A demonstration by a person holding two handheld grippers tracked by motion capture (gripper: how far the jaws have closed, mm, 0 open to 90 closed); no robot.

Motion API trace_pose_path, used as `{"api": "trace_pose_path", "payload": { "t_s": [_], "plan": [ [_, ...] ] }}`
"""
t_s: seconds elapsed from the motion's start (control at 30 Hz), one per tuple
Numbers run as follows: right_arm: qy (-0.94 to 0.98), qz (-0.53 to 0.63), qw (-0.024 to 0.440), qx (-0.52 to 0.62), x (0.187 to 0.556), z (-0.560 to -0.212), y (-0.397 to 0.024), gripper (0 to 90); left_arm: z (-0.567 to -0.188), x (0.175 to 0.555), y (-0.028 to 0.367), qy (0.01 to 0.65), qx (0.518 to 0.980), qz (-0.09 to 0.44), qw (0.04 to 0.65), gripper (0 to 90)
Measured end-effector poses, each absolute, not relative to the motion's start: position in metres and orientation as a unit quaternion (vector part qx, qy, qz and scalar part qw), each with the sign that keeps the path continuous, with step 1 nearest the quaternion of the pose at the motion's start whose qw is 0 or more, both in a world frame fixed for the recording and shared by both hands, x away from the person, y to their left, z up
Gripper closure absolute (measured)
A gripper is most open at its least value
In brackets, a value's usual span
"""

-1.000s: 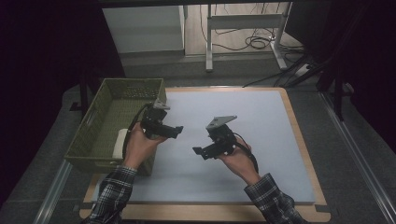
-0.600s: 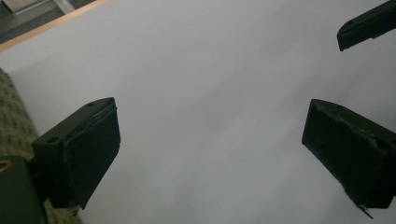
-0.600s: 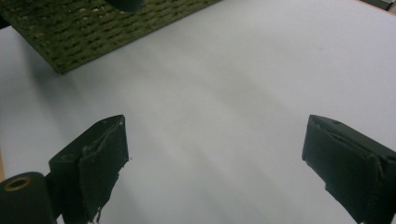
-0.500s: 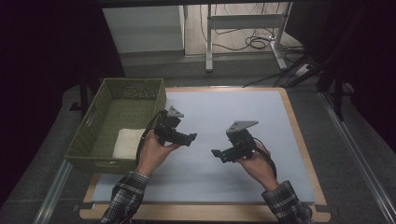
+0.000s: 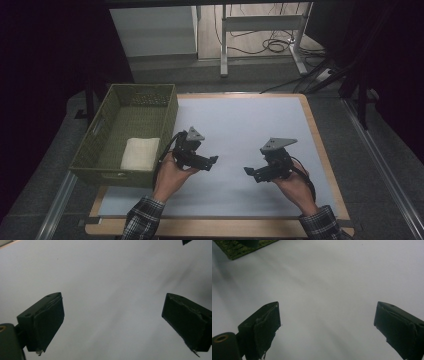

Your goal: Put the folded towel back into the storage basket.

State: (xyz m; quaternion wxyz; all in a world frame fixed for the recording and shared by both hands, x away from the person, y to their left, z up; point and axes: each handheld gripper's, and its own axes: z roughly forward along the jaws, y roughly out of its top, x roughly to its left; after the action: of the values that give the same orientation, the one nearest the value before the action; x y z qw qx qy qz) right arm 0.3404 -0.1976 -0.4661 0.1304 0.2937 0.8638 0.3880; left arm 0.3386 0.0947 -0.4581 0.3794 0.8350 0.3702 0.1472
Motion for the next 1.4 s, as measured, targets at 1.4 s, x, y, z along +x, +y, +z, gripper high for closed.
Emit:
{"api": "trace_pose_path", "payload": {
  "t_s": [1.4],
  "plan": [
    [0.868, 0.343, 0.153, 0.324, 0.314, -0.531, -0.265, 2.2, -0.548, 0.289, 0.11, 0.394, 0.84, 0.135, 0.347, 0.3]
  ]
}}
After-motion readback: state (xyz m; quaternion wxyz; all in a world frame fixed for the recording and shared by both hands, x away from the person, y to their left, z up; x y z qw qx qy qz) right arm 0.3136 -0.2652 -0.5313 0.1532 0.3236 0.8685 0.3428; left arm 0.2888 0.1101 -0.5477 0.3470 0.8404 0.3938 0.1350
